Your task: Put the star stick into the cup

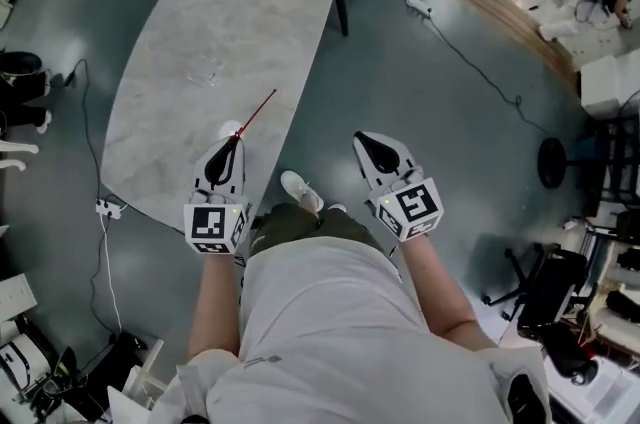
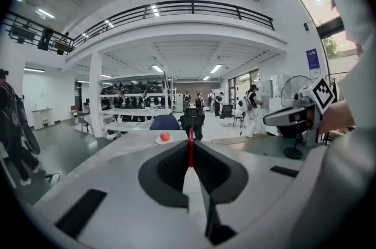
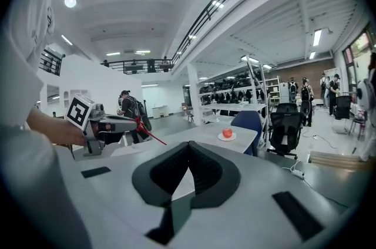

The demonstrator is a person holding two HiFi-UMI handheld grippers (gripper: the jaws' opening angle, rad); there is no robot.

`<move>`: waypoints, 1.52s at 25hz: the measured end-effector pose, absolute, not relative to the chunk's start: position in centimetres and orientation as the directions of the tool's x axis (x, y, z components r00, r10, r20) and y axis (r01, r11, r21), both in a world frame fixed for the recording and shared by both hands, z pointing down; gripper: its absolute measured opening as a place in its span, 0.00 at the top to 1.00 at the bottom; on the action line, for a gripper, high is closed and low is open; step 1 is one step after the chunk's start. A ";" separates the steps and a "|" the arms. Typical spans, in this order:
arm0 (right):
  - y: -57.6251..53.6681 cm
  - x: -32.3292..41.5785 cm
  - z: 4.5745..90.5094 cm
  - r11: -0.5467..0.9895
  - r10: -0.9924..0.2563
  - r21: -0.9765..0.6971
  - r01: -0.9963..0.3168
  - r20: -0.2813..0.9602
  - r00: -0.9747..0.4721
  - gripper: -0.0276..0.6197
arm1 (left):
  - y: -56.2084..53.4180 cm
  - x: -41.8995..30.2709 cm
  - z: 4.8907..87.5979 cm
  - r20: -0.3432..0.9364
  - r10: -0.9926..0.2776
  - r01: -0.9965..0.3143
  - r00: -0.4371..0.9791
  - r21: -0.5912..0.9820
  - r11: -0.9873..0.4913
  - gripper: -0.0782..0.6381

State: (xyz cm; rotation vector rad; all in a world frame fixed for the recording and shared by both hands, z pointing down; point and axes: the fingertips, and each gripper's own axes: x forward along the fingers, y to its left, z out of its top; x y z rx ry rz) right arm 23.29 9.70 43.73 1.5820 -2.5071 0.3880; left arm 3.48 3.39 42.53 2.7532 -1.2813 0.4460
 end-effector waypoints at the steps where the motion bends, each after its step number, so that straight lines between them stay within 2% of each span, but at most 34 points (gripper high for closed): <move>1: 8.6 22.6 43.7 0.425 -0.854 -0.135 -0.895 0.268 -0.446 0.94 | 2.5 2.8 42.5 0.289 -0.747 -0.769 0.599 -0.053 -0.638 0.87; 10: -0.4 15.4 43.9 0.586 -0.754 -0.102 -0.804 0.295 -0.587 0.94 | -3.9 -4.1 42.4 0.250 -0.842 -0.865 0.478 -0.033 -0.501 0.87; 21: -5.8 8.3 44.9 0.673 -0.672 -0.103 -0.733 0.331 -0.663 0.94 | -8.0 -10.6 43.2 0.243 -0.890 -0.920 0.385 0.025 -0.391 0.87; 38: -12.3 6.8 46.4 0.735 -0.581 -0.130 -0.666 0.386 -0.716 0.94 | -11.9 -12.0 48.2 0.372 -0.875 -0.947 0.311 0.044 -0.319 0.87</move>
